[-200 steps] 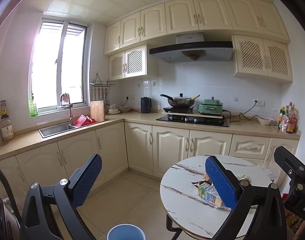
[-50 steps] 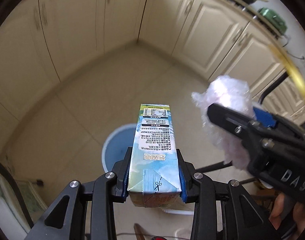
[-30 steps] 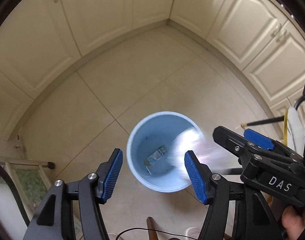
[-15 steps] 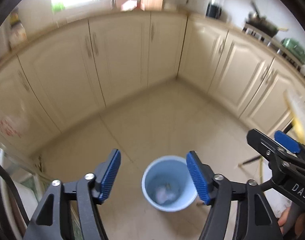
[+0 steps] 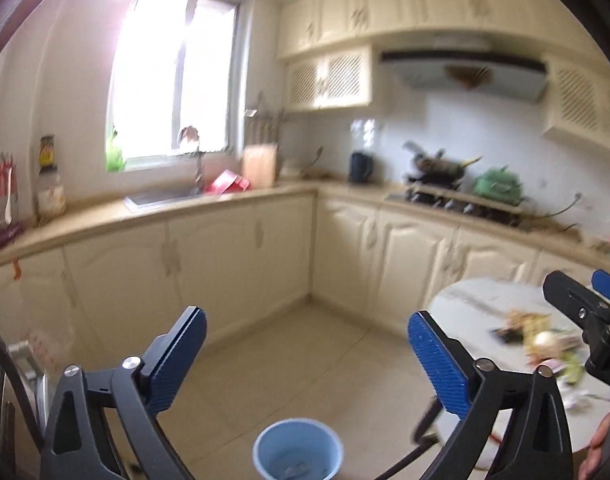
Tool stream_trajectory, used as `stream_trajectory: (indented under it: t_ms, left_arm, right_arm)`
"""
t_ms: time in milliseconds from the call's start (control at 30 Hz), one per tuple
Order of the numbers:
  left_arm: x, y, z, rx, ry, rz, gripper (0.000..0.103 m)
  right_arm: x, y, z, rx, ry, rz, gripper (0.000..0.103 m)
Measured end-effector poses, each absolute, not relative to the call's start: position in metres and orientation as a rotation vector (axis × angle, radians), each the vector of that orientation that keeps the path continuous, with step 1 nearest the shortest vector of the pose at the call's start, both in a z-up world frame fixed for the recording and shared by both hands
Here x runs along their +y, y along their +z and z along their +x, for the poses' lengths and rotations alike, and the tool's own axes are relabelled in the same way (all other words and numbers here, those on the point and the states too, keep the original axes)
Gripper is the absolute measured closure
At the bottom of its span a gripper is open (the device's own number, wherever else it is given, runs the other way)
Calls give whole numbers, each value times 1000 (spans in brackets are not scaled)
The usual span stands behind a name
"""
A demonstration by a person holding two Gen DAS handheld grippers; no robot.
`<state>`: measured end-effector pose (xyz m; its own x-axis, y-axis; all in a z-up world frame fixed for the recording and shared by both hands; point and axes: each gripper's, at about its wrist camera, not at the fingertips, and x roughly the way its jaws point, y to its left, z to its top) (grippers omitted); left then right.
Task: Collect trash
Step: 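Move both grippers back toward the table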
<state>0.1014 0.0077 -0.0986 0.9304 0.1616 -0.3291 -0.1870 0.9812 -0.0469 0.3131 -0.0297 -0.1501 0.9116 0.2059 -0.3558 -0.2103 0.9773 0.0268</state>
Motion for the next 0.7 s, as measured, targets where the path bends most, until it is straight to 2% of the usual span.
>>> stream_trajectory:
  t_ms: [167, 267, 467, 700]
  left_arm:
    - [-39, -82, 38, 231, 103, -40, 1]
    - [-47, -91, 3, 175, 86, -31, 1]
    - [-5, -142, -63, 108, 15, -40, 1]
    - [22, -147, -102, 77, -33, -6, 1]
  right_arm:
    - [-65, -112, 254, 293, 138, 2, 0]
    - [-80, -99, 219, 255, 91, -1, 0]
    - [-105, -82, 172, 202, 13, -8, 0]
    - [-134, -71, 149, 171, -49, 24, 0]
